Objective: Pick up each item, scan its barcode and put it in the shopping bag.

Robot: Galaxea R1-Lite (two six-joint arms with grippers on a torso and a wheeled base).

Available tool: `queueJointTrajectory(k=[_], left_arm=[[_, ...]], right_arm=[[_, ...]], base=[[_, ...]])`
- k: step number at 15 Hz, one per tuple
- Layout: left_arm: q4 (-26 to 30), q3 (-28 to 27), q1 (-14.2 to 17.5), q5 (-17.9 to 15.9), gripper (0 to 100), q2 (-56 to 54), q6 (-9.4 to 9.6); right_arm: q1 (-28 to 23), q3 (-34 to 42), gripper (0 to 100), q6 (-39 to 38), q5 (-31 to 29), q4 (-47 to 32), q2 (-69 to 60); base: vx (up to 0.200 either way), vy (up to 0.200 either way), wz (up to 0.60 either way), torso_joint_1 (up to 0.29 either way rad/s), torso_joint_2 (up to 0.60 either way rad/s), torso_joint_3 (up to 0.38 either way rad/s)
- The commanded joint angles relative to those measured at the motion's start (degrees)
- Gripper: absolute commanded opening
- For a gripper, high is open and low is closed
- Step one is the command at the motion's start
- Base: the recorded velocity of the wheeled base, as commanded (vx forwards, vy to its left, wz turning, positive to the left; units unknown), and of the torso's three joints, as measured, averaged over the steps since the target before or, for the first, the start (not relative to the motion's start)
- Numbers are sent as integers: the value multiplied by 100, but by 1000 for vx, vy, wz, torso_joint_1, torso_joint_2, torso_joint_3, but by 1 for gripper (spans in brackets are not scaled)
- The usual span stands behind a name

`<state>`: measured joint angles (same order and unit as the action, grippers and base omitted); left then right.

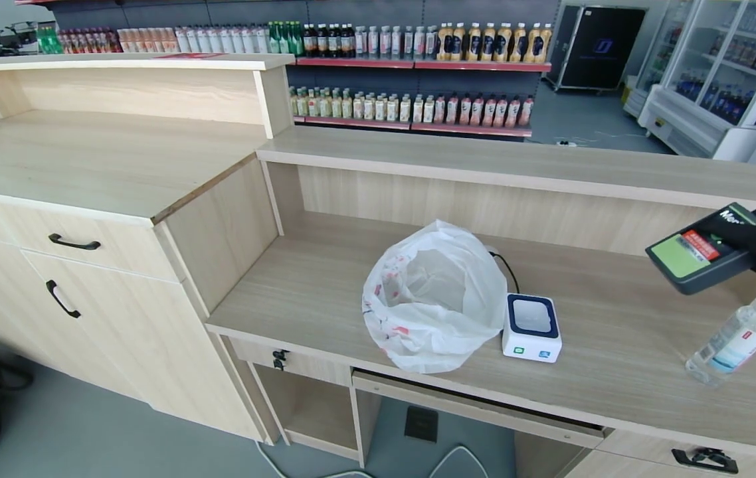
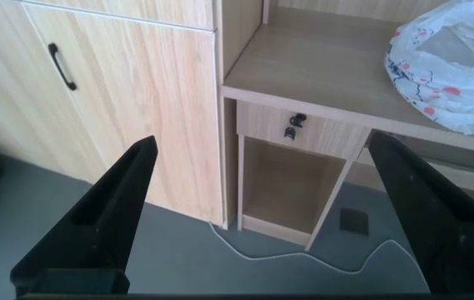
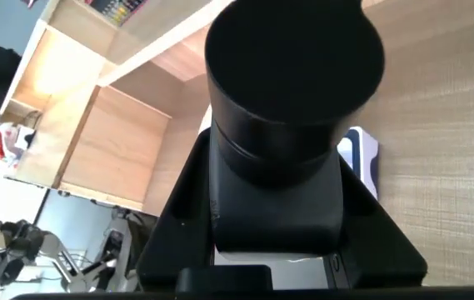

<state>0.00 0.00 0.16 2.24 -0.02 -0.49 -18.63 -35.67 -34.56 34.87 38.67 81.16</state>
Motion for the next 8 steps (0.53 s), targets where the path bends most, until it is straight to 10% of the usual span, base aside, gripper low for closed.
queueJointTrajectory(k=[1, 8], left_arm=[[0, 0, 2, 4, 100, 2, -4], [0, 0, 2, 4, 100, 2, -4]], right_arm=[[-18, 262, 0, 2, 3, 88, 374], [-150, 368, 0, 169, -41, 589, 1068]], base=[[0, 0, 0, 0, 0, 0], [0, 0, 0, 0, 0, 0]])
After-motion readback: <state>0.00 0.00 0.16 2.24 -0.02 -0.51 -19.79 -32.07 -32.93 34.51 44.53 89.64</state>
